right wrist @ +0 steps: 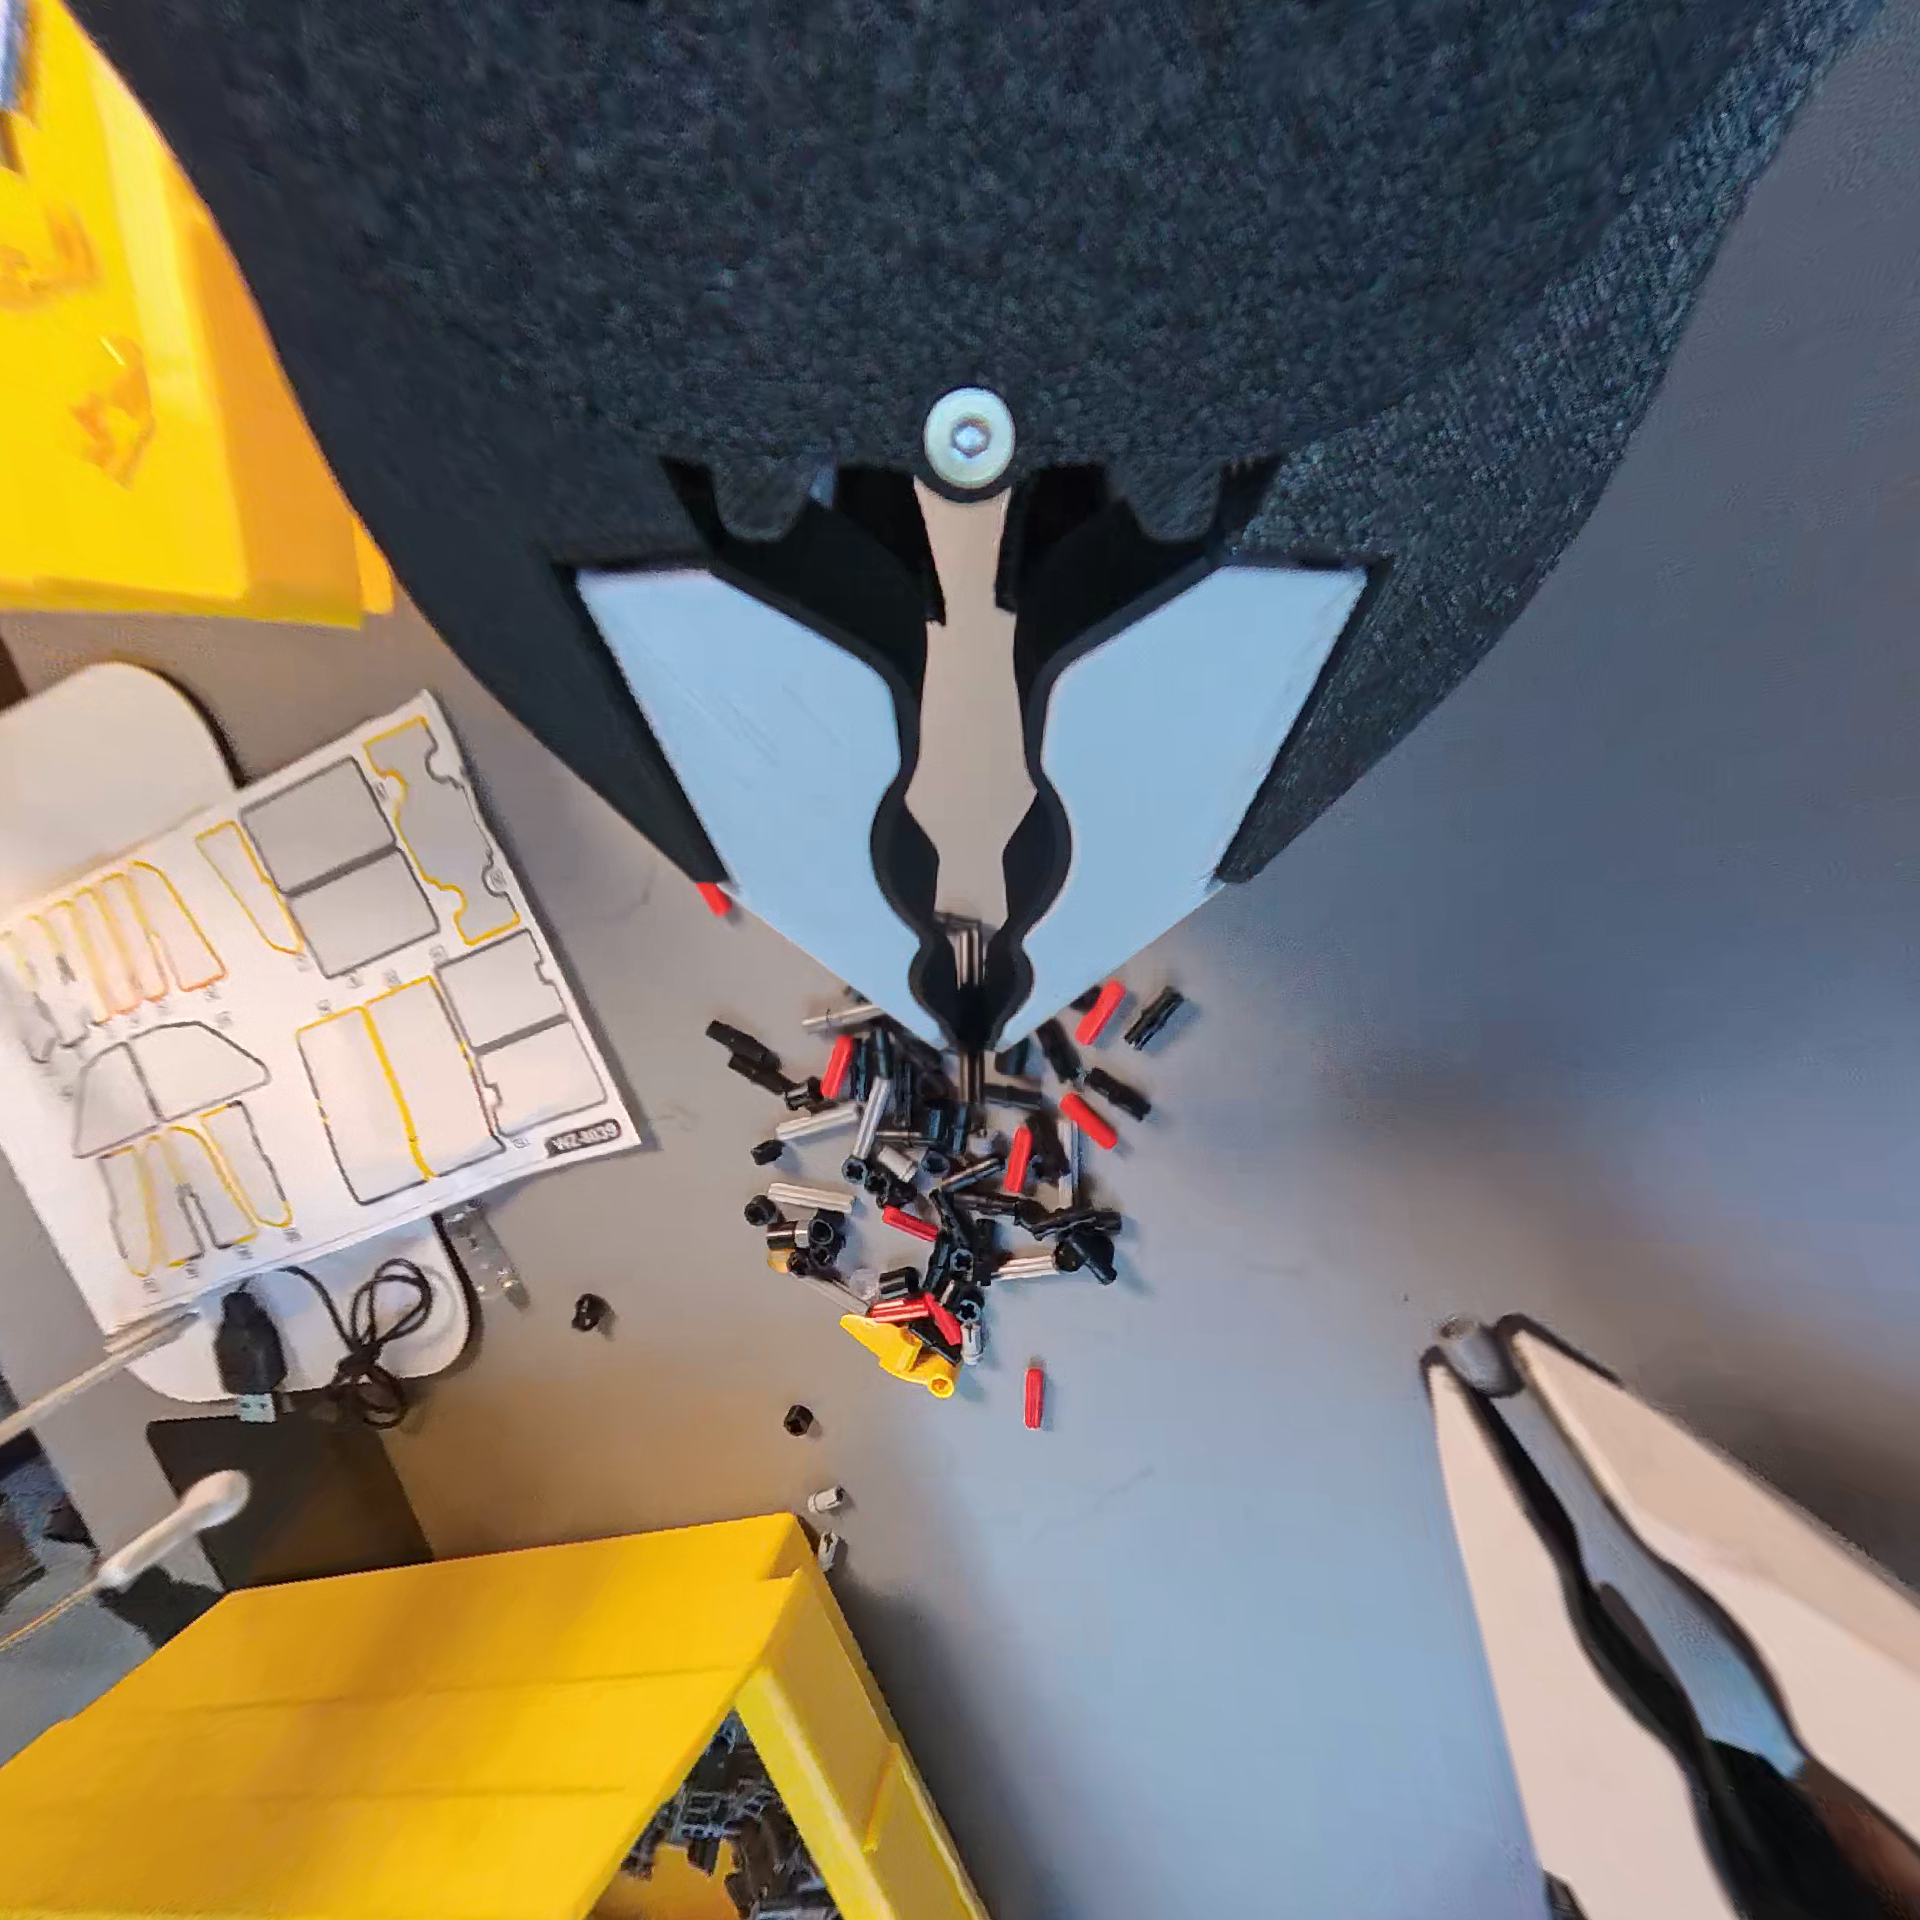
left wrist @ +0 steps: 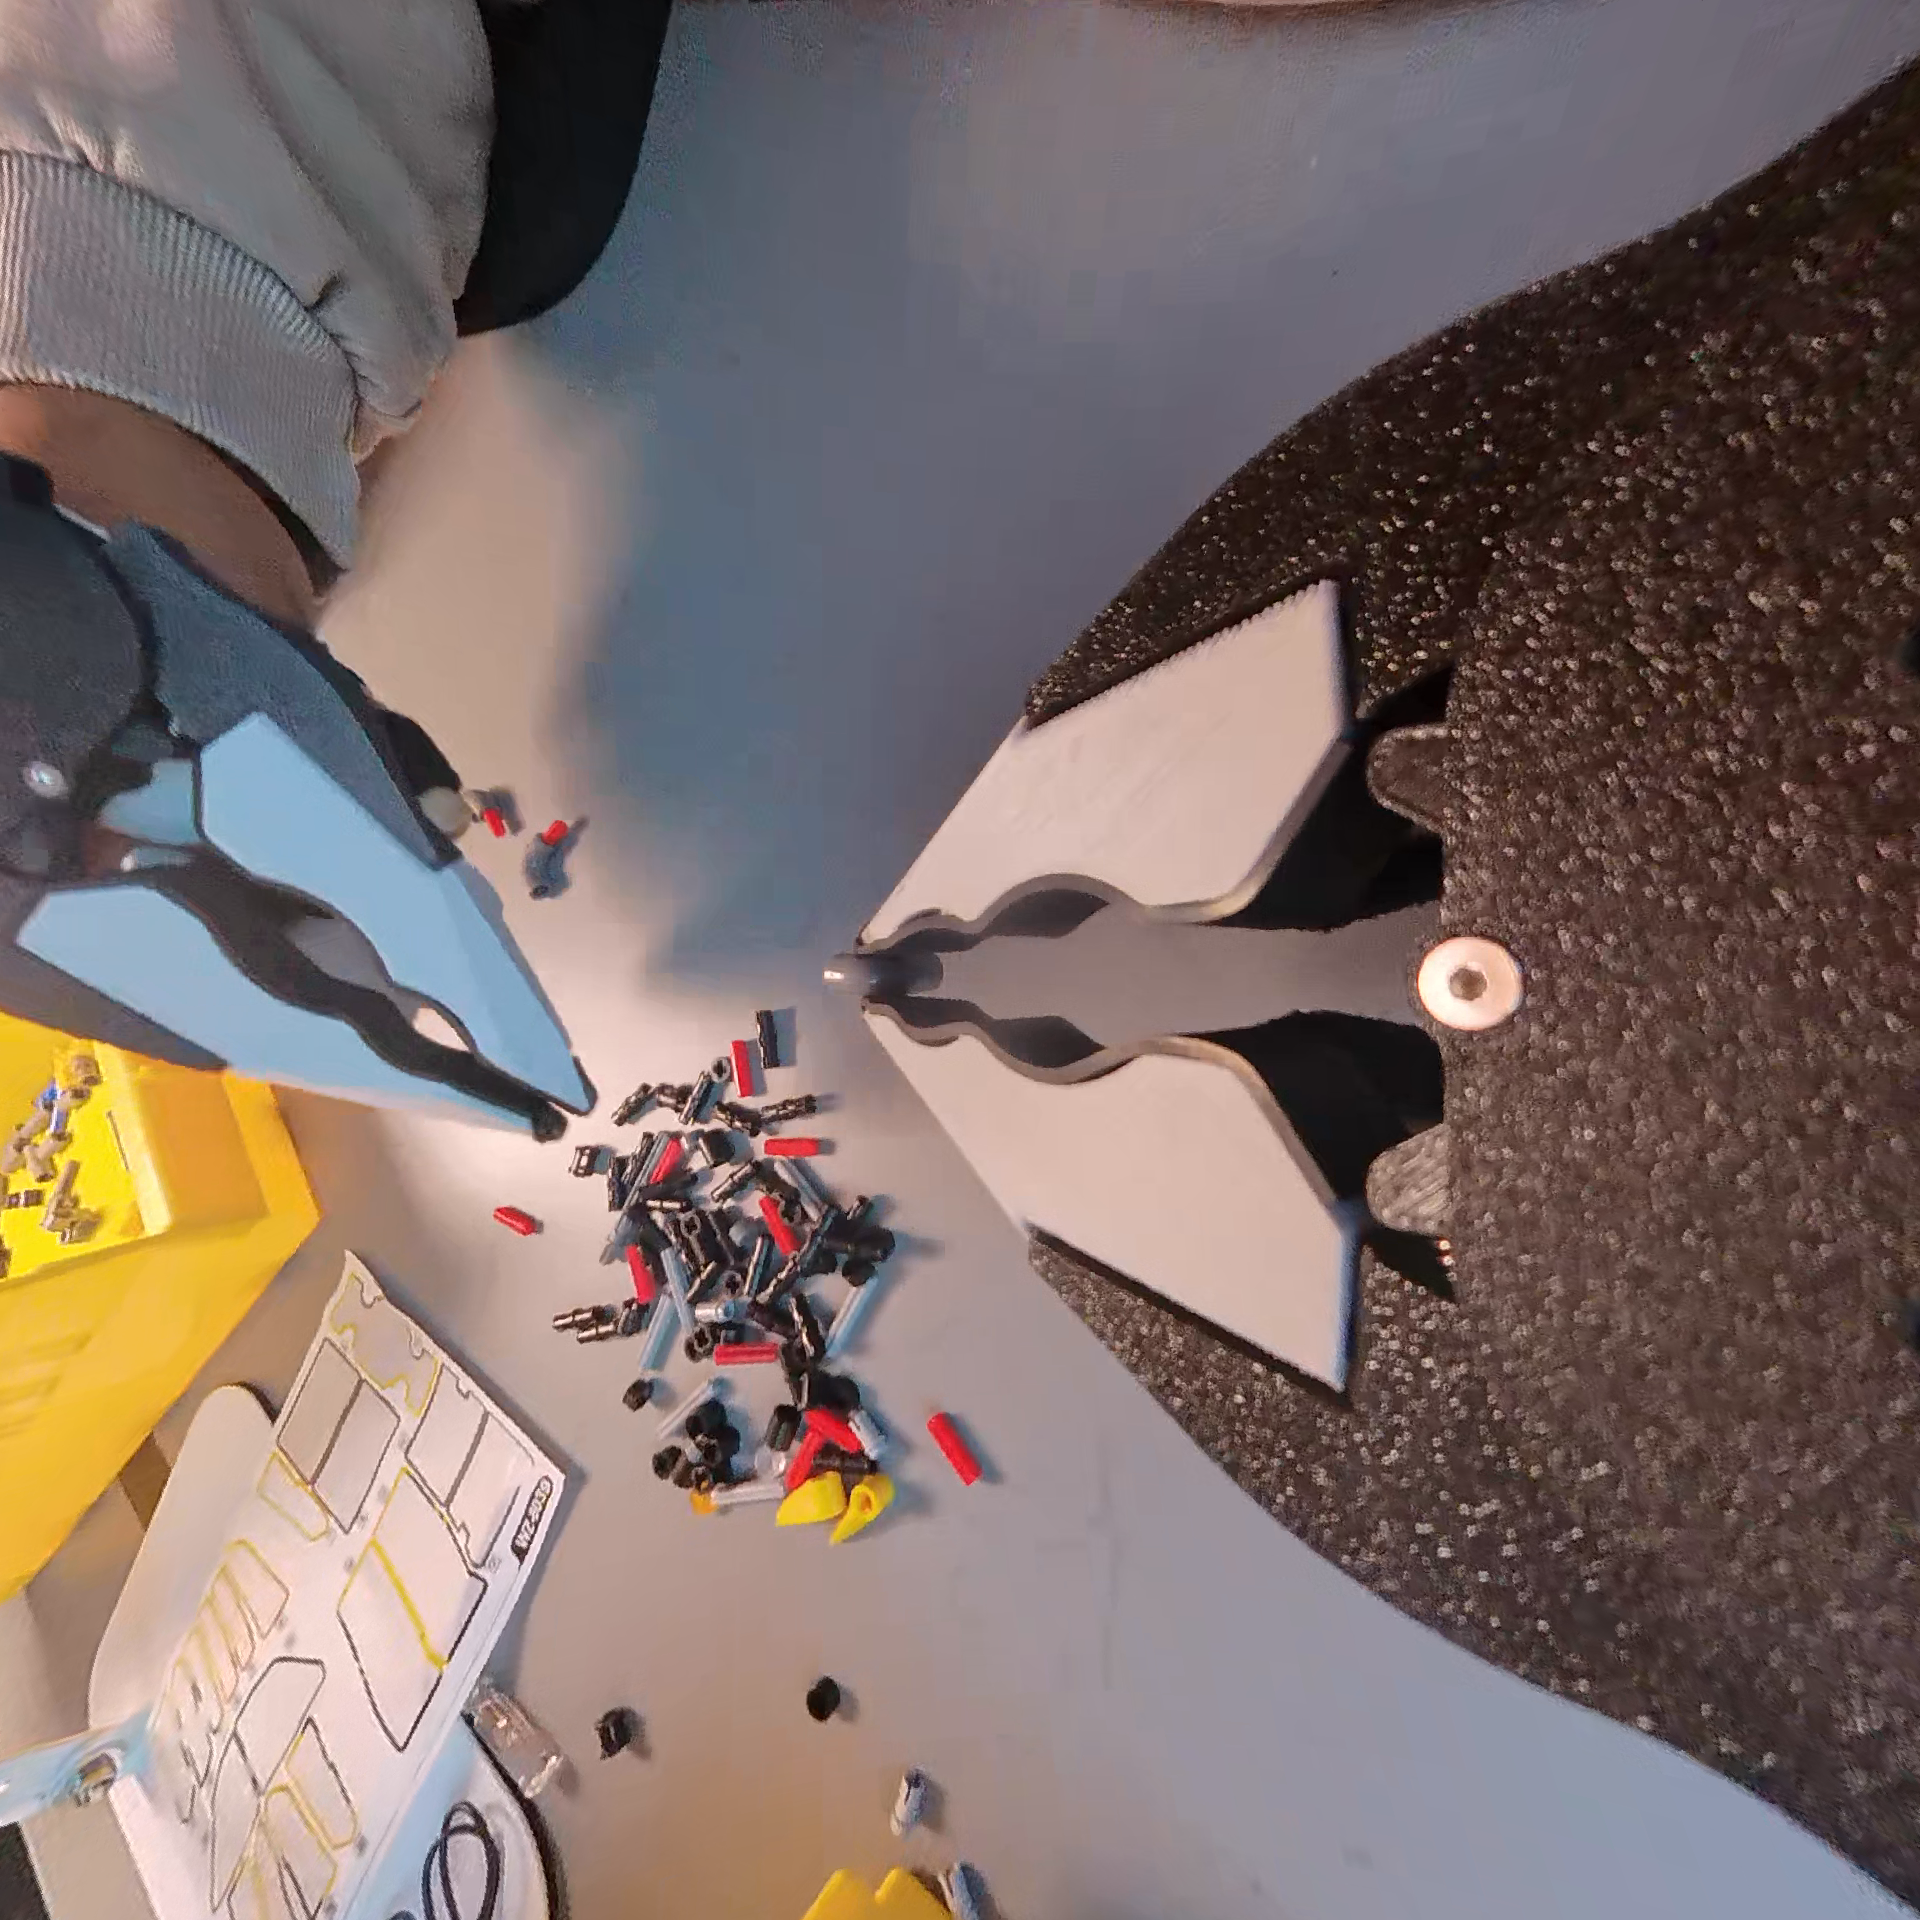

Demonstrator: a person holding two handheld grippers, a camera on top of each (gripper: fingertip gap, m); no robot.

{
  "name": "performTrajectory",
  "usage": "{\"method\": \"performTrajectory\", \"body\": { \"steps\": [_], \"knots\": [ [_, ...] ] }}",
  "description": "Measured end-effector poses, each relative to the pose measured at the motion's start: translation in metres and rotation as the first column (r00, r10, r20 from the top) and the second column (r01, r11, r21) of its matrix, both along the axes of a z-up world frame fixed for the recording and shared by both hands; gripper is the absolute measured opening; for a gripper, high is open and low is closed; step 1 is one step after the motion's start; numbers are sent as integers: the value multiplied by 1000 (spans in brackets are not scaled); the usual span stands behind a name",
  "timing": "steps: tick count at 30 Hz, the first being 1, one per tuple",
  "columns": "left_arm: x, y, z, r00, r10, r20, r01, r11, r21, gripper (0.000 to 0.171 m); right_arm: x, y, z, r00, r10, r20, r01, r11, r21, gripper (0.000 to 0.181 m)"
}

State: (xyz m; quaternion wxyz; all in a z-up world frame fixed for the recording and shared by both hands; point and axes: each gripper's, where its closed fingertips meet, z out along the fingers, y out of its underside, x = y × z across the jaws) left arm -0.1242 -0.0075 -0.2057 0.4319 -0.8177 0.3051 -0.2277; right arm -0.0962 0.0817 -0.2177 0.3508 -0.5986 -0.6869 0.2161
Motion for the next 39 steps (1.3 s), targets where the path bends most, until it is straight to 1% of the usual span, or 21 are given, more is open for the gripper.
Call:
{"method": "performTrajectory", "body": {
  "steps": [2, 5, 10, 14, 17, 20, 23, 26, 28, 30, 33, 39],
  "knots": [
    [-1, 2, -2, 1000, 5, -8, -5, 1000, 1, 7, -12, 5, -7, 1000, 6, 11, -6, 1000, -23, 3],
    [-2, 2, -9, 999, 1, -46, -1, 1000, 2, 7, -21, 9, -10, 1000, 15, 17, -15, 1000, -17, 3],
    [-2, 2, -17, 996, -7, -92, 7, 1000, 3, 8, -21, 13, -14, 1000, 13, 27, -13, 1000, -7, 4],
    [-2, 2, -21, 995, -12, -97, 11, 1000, -5, 8, -21, 13, -16, 1000, 17, 19, -17, 1000, -9, 5],
    [-5, 3, -23, 995, -4, -100, 3, 1000, -6, 8, -16, 12, -19, 999, 28, 37, -27, 1000, -13, 13],
    [-7, 3, -23, 995, 2, -97, -3, 1000, -6, 8, -6, 15, -14, 999, 20, 32, -19, 1000, -24, 16],
    [-7, 4, -25, 995, 3, -97, -4, 1000, -9, 8, 9, 11, -12, 998, 36, 59, -29, 994, -105, 16],
    [-6, 4, -28, 995, -3, -100, 1, 1000, -16, 8, 17, 8, -16, 994, 59, 89, -50, 994, -101, 11],
    [-6, 4, -30, 995, -8, -102, 6, 1000, -20, 8, 11, 7, -16, 997, 52, 63, -45, 993, -105, 4],
    [-5, 4, -31, 994, -13, -104, 11, 1000, -25, 8, 5, 3, -23, 995, 55, 84, -43, 990, -136, 4],
    [-6, 3, -34, 994, -19, -109, 16, 999, -30, 8, -1, 5, -35, 990, 39, 133, -25, 994, -104, 4],
    [-6, 2, -33, 995, -33, -90, 29, 999, -37, 8, -4, 5, -37, 989, 25, 145, -8, 992, -122, 4]
  ]
}}
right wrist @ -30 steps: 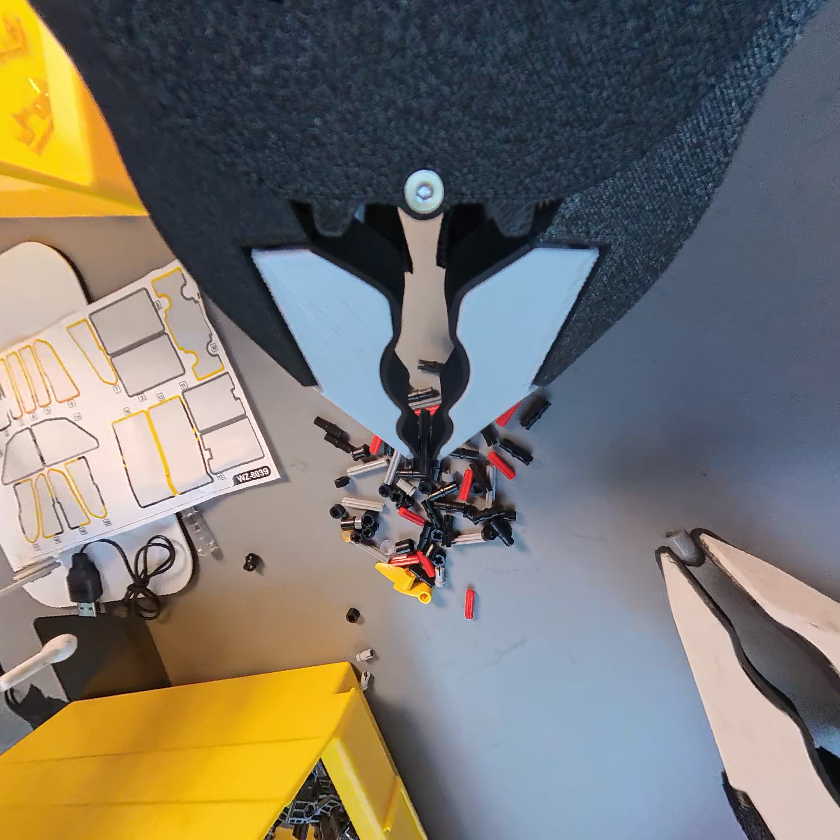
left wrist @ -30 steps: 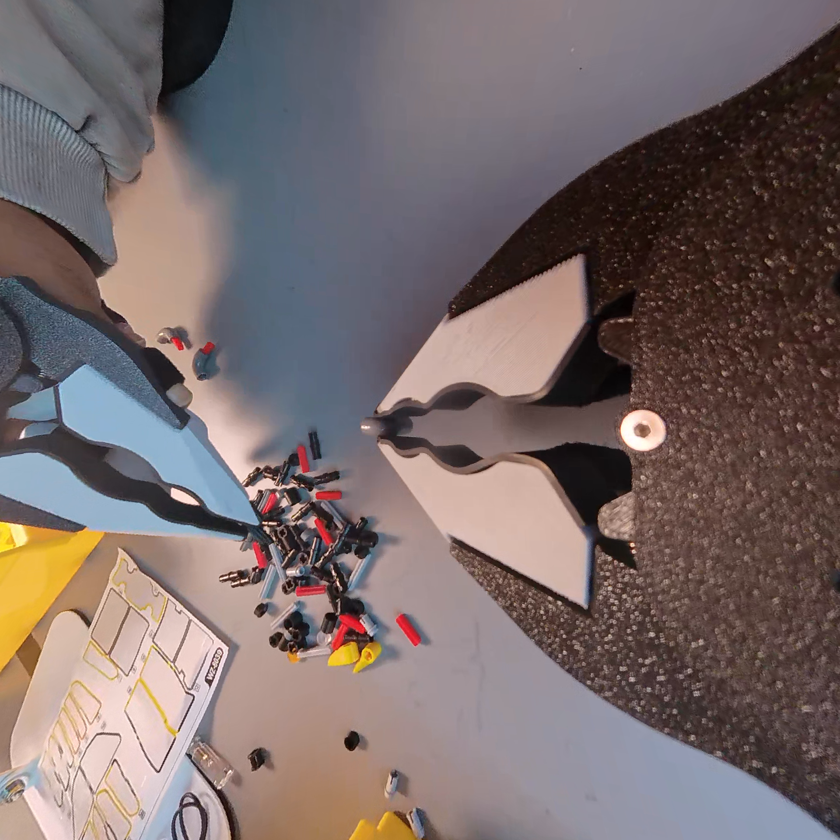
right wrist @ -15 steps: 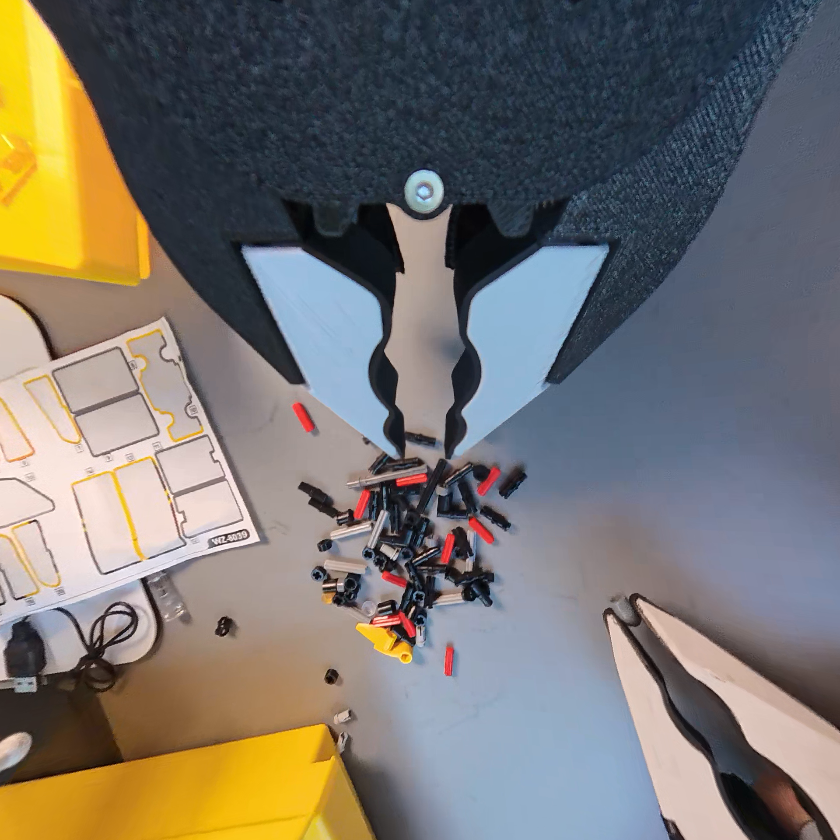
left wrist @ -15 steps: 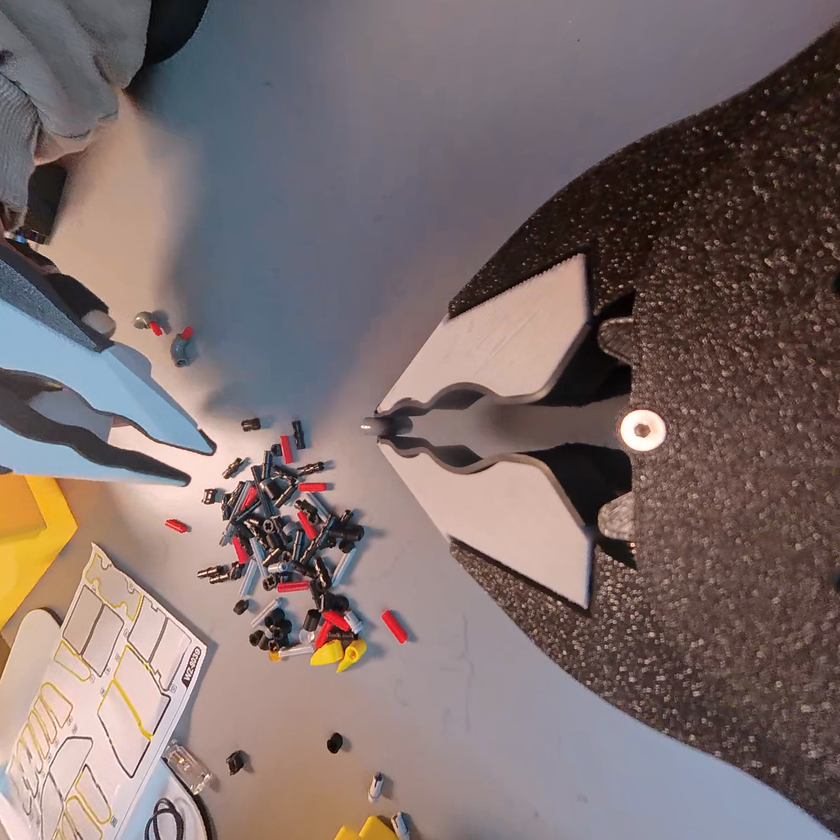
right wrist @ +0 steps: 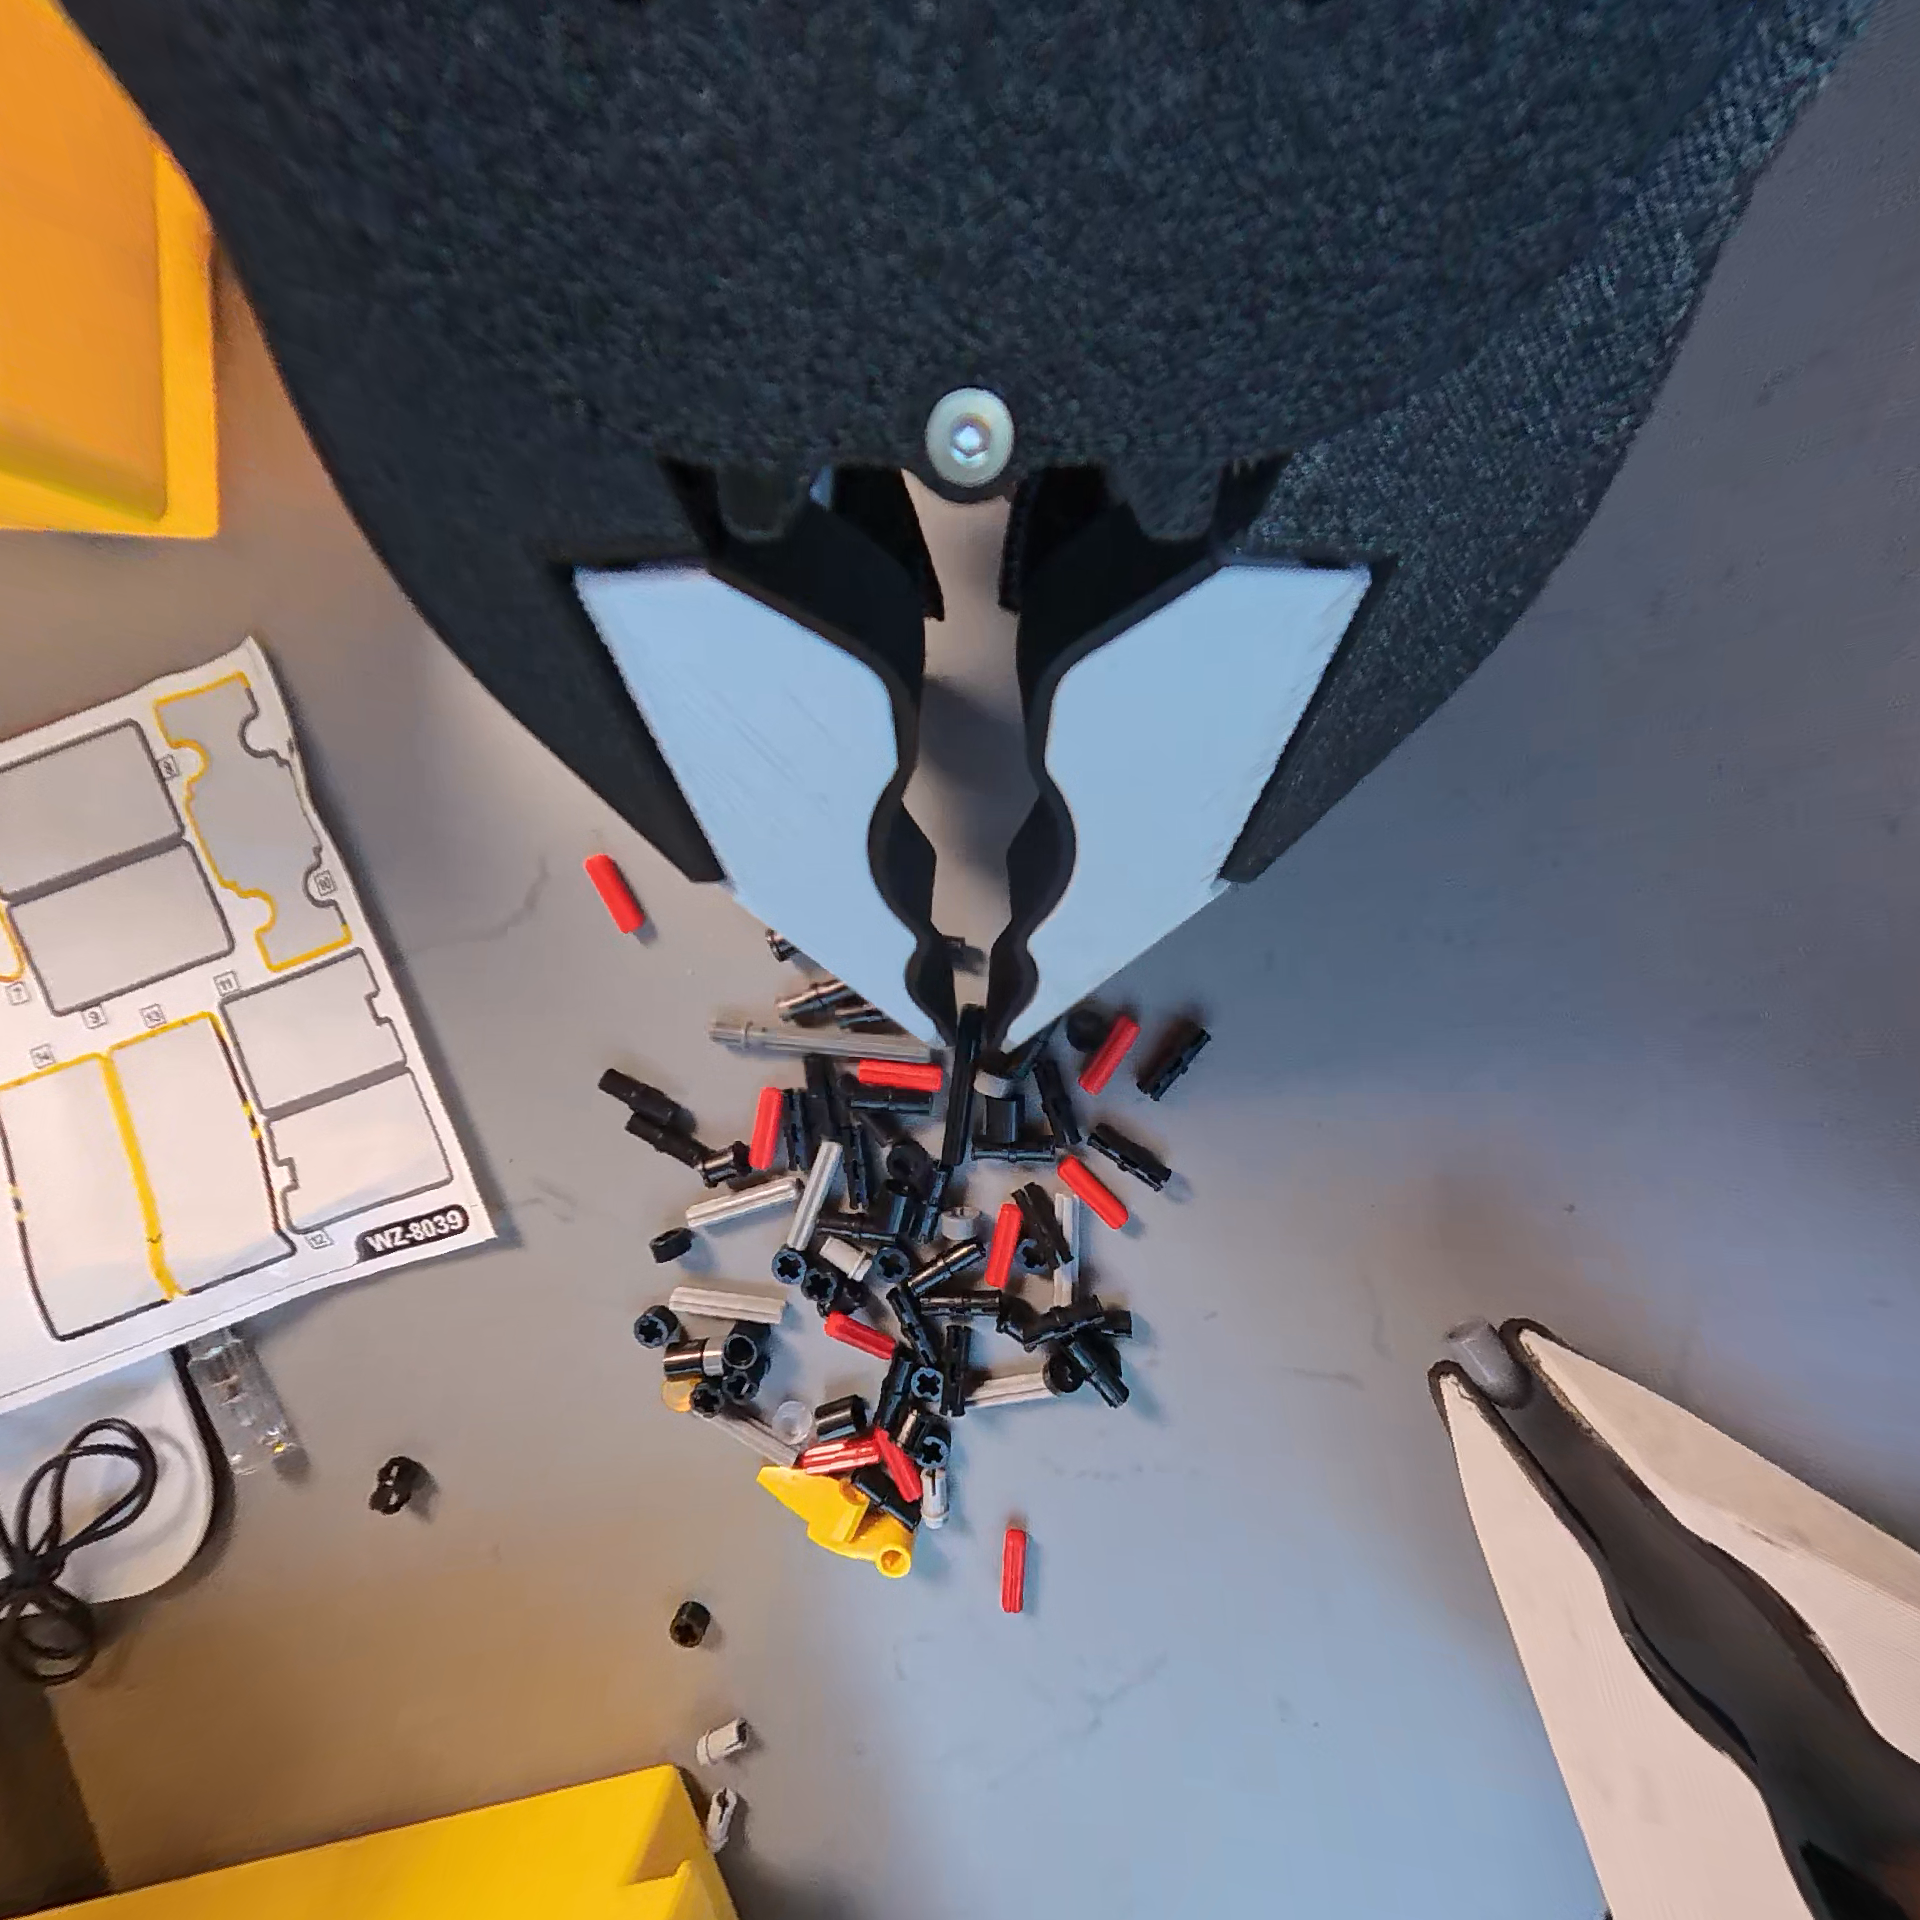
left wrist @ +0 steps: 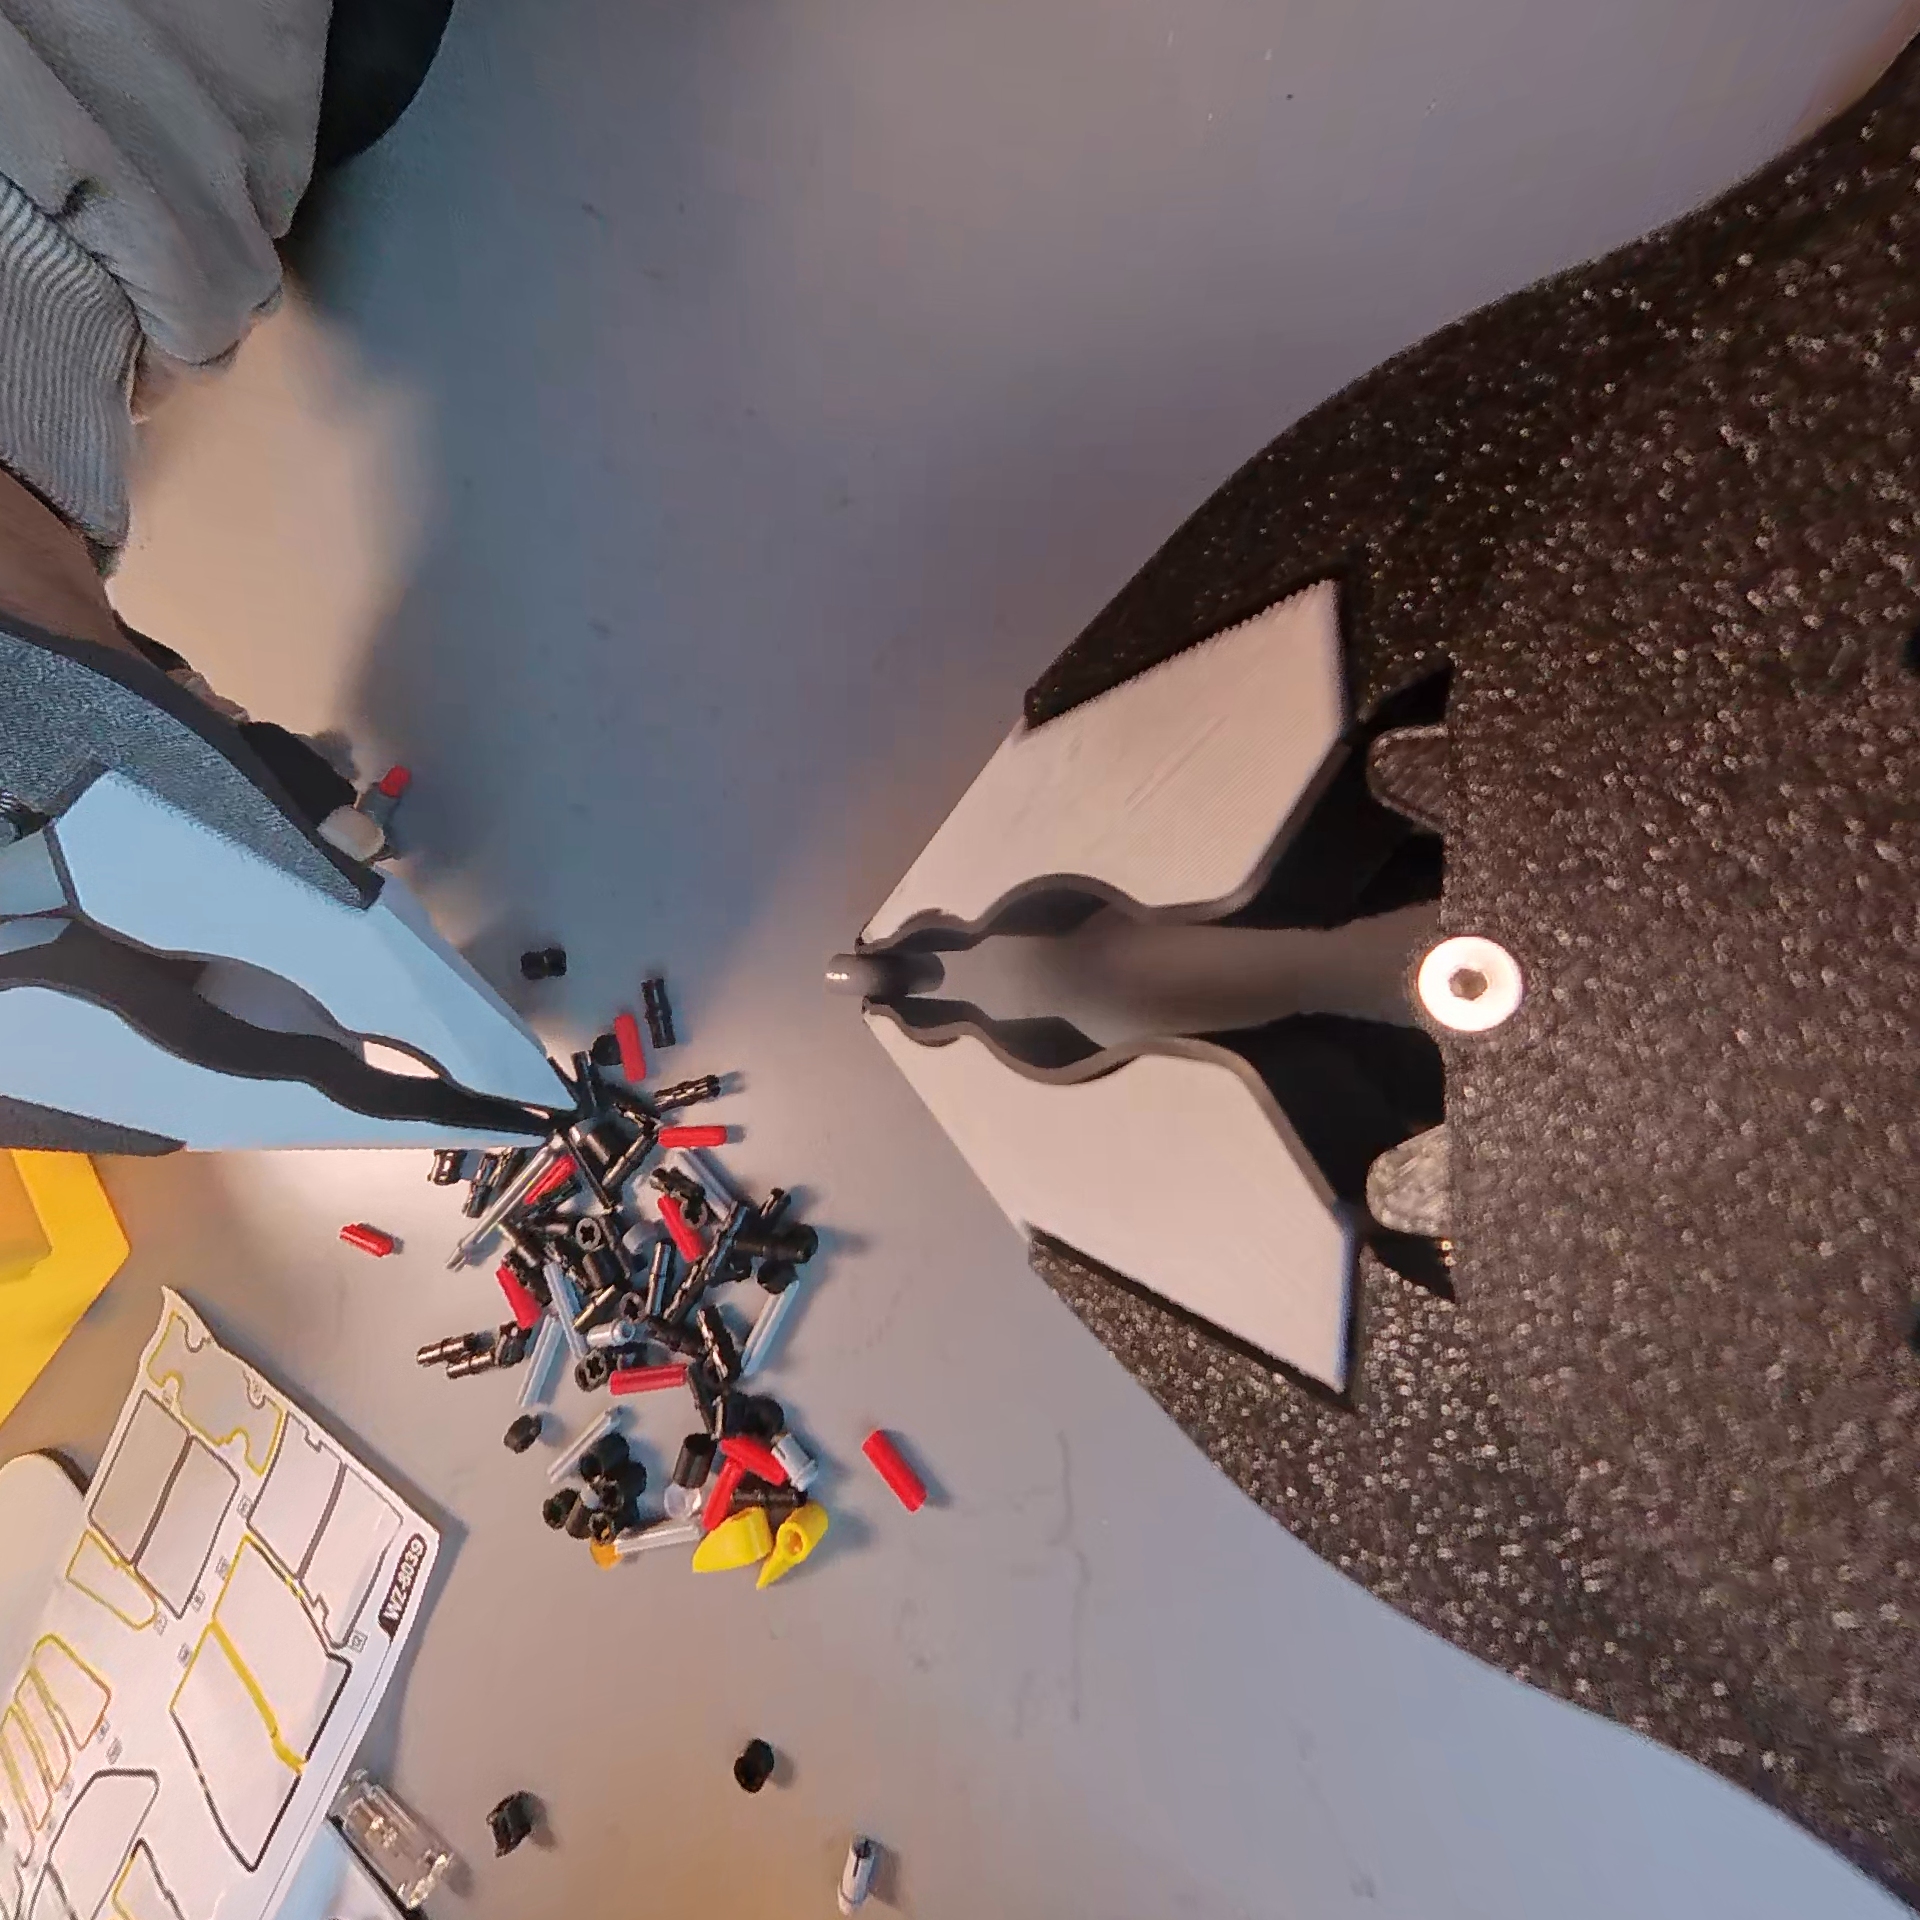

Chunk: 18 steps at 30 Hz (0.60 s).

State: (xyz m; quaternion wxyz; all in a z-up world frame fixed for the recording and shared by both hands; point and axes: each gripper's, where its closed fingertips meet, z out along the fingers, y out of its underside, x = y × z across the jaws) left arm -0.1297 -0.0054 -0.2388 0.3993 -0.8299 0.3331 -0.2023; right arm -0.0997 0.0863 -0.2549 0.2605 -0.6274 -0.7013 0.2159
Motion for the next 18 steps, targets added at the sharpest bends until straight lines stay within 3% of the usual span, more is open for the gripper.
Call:
{"method": "performTrajectory", "body": {
  "steps": [8, 10, 13, 15, 17, 18],
  "knots": [
    [-1, 1, 1, 1000, 0, 4, 0, 1000, 4, 8, 2, -5, 6, 1000, 29, 0, -29, 999, -37, 1],
    [-3, 2, 3, 1000, 11, 13, -12, 1000, 13, 8, 8, 0, 40, 996, 5, -86, -7, 1000, -26, 1],
    [-6, 4, 10, 999, 29, 36, -30, 999, 39, 8, 42, 39, 137, 937, -152, -314, 183, 980, 73, 2],
    [-6, 6, 13, 998, 33, 49, -35, 998, 50, 8, 100, 89, 194, 848, -331, -413, 432, 885, 177, 1],
    [-5, 6, 15, 998, 29, 57, -33, 998, 61, 8, 182, 143, 225, 730, -521, -443, 664, 695, 276, 2],
    [-5, 6, 16, 998, 25, 58, -29, 997, 66, 8, 227, 168, 226, 674, -611, -416, 737, 593, 324, 2]
  ]
}}
